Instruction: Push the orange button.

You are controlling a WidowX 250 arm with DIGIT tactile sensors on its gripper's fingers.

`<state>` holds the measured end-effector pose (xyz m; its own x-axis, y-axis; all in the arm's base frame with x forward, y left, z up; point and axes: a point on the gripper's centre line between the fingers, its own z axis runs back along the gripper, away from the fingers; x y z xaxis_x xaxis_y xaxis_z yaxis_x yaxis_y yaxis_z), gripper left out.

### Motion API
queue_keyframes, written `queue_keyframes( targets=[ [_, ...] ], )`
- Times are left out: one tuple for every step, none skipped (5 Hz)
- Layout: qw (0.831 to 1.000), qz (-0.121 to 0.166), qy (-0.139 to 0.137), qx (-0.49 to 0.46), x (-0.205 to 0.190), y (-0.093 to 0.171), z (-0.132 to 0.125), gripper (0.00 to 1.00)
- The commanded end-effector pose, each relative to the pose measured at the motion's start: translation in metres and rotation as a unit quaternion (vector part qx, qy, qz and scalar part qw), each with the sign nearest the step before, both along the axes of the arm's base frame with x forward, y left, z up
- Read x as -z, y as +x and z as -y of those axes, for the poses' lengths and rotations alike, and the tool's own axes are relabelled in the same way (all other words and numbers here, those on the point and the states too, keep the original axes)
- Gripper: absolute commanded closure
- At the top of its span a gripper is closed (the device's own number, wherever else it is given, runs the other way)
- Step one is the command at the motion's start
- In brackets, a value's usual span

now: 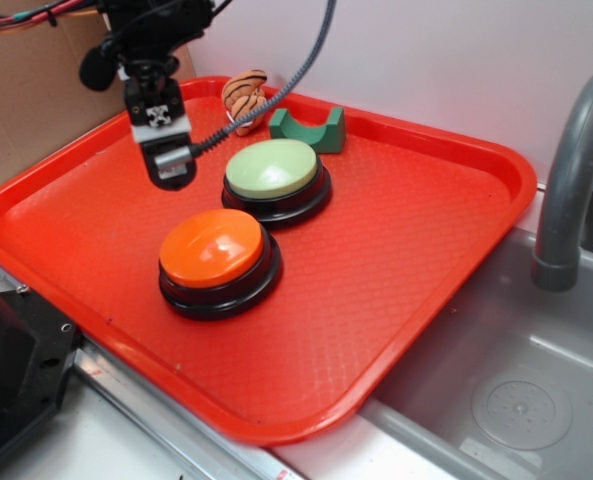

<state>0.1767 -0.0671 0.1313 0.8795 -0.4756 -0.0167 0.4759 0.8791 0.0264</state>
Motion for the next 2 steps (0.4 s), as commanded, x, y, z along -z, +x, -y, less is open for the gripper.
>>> queue_keyframes(
  targets=[
    [1.000,0.024,-0.010,-0.004,-0.0421,-0.0050,0.0091,0.00],
    [0.999,0.030,-0.014,-0.003,-0.0488,-0.0091,0.0068,0.00]
  ],
)
